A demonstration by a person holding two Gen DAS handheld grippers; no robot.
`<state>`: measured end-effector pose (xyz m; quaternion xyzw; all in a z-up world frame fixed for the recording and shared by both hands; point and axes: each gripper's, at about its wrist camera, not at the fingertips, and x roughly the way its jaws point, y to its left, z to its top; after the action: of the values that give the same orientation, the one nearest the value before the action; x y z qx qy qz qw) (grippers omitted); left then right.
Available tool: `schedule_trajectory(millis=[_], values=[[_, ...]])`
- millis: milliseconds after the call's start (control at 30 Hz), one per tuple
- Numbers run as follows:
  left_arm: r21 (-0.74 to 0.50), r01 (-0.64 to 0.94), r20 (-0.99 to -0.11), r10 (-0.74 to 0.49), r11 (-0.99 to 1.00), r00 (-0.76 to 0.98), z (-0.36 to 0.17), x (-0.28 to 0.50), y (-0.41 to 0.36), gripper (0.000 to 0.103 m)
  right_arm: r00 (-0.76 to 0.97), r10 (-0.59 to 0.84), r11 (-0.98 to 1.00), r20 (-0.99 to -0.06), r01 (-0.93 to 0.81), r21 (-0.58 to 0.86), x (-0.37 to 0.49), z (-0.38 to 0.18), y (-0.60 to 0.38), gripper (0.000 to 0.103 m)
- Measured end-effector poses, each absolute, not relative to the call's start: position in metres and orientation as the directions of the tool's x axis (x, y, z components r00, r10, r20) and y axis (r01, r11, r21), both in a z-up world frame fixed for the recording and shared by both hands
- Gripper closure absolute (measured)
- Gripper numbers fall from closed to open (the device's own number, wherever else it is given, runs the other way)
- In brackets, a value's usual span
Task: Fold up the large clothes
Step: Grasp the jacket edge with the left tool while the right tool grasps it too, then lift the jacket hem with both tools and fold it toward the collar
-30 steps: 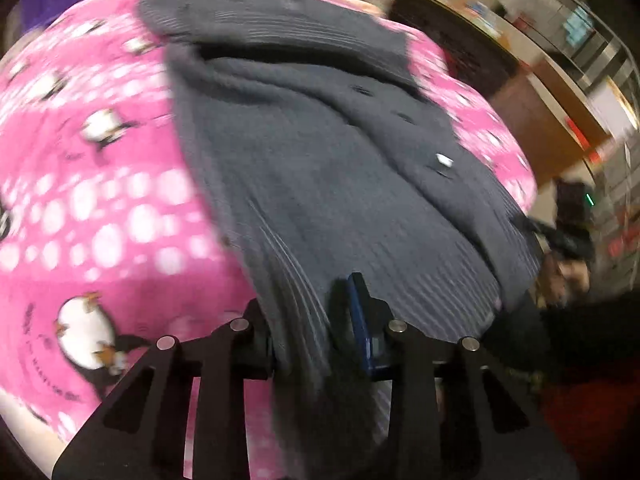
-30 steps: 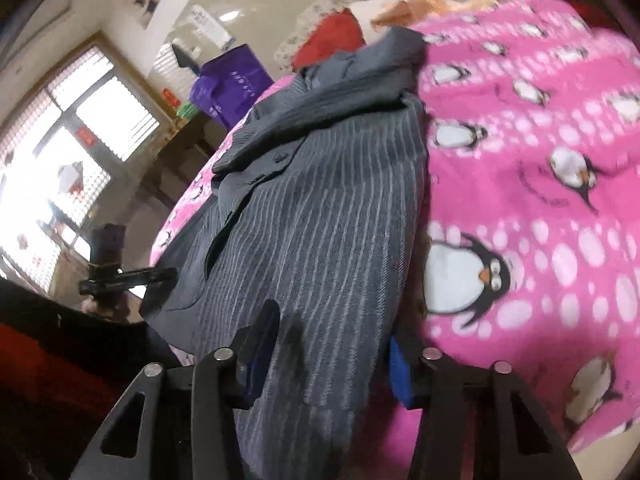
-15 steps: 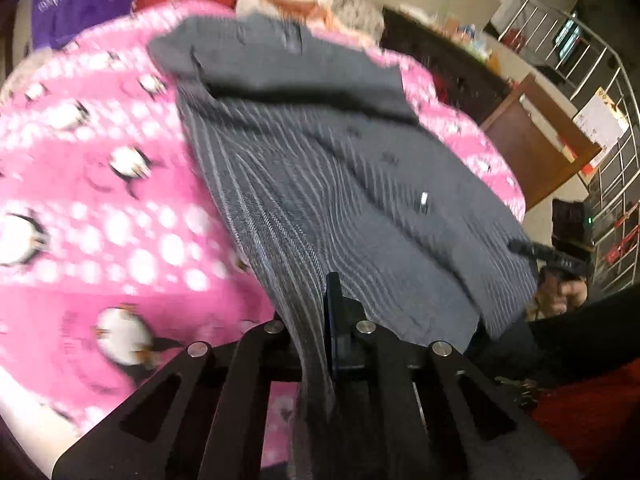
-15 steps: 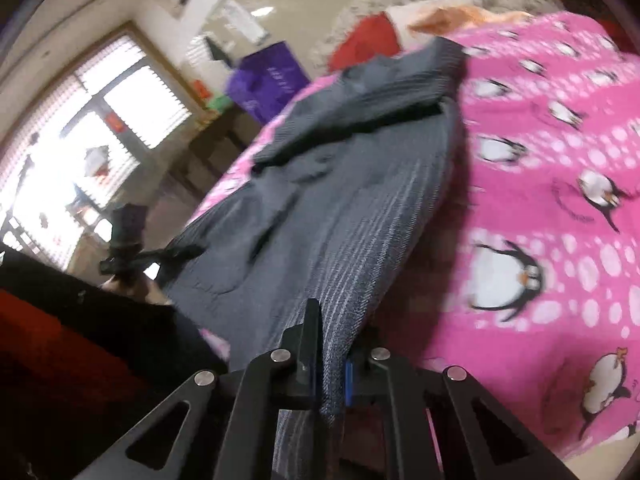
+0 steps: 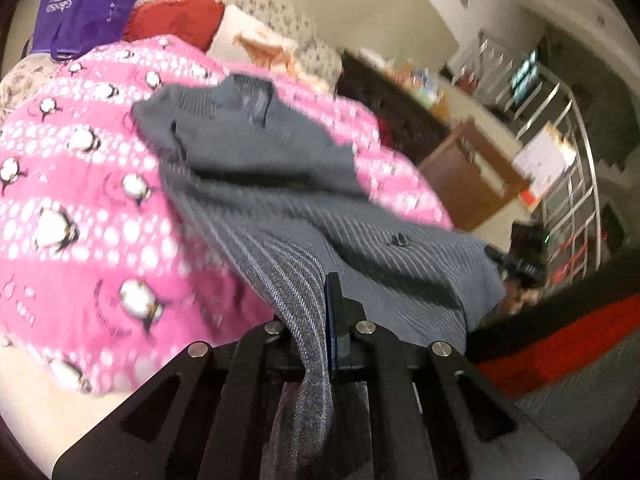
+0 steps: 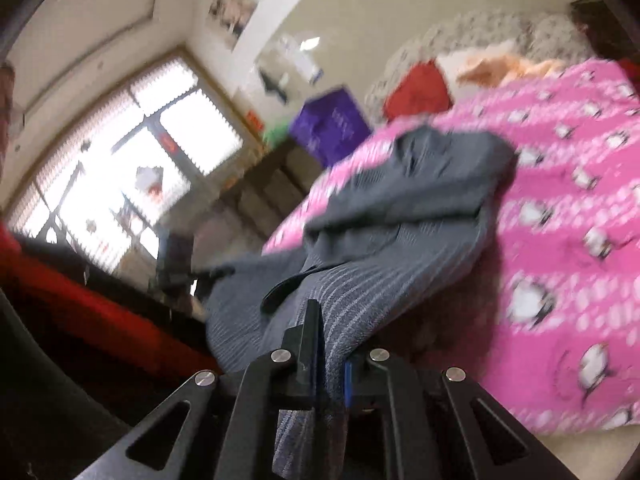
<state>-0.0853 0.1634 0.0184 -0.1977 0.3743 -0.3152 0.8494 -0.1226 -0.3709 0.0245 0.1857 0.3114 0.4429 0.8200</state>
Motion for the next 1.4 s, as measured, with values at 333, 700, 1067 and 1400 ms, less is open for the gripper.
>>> schedule_trajectory(millis=[333, 700, 1067, 1400], values=[[-0.559, 0.137, -0.441, -0.433, 0.818, 0.787, 0.052, 0.042, 0.189, 0.098, 0.624, 0.724, 0.646, -0.294, -0.463, 0.607, 0.016, 0.037, -0.375, 0.095], [-0.334, 0.049, -0.63, -0.262, 0.941, 0.731, 0.025, 0.216, 0.175, 0.098, 0.605, 0.637, 0.751, -0.477, -0.349, 0.561, 0.204, 0.016, -0.322, 0.095], [-0.172, 0.041, -0.801, -0.164, 0.984, 0.576, -0.066, 0.29, 0.164, 0.096, 0.556, 0.628, 0.683, -0.545, -0.059, 0.728, 0.284, -0.068, -0.332, 0.077], [-0.101, 0.091, -0.8, -0.135, 0.991, 0.584, -0.019, 0.255, 0.179, 0.07, 0.578, 0.646, 0.694, -0.499, -0.173, 0.699, 0.232, -0.011, -0.348, 0.071]])
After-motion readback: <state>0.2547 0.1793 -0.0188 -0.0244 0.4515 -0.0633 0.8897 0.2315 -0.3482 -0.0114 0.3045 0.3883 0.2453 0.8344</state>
